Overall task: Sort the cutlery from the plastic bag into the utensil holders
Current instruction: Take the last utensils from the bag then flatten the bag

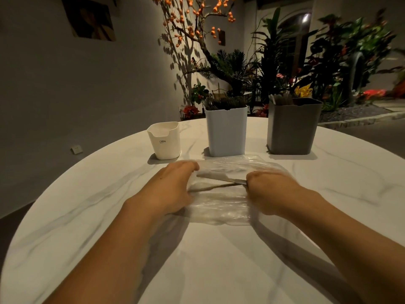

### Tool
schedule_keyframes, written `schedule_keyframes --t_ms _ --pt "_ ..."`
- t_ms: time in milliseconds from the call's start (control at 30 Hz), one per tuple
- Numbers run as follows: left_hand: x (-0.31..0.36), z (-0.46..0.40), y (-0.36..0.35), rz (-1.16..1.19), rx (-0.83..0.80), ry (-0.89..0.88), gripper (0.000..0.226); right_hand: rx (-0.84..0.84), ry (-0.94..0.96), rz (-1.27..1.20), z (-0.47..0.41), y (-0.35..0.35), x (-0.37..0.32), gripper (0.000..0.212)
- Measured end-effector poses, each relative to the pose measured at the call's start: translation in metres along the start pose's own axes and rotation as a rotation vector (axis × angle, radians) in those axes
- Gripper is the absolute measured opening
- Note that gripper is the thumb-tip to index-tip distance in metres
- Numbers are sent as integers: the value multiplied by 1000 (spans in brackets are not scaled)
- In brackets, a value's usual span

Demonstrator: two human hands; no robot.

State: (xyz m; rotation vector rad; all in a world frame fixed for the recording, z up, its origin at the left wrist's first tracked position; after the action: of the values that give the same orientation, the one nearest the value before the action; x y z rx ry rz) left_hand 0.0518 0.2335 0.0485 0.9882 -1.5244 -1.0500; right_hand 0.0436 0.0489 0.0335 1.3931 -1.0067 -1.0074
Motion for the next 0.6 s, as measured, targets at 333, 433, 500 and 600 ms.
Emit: schedule_keyframes --t_ms 333,433,500,600 --pt "8 -5 -1 403 38 -53 49 117 95 -160 0 4 0 17" --pt "24 -3 -6 459 9 -120 57 86 147 -44 -1 4 -16 16" --pt "29 -1 -9 405 2 -163 62 42 199 13 0 1 -31 20" --pt "12 -2 -4 202 78 -118 62 -9 148 23 -1 1 -27 33"
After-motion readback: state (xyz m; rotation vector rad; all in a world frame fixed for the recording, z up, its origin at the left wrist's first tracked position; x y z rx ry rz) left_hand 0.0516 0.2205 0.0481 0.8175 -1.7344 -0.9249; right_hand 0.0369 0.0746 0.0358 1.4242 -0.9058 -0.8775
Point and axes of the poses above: each hand's wrist, its own z-axis away from the middle knuckle, its own y-axis out of the back of the hand, x = y × z, the point moved 8 cm from there along -z, towards the middle knuckle, and after that the axes turned 8 degrees about y, right-handed, at the moved point
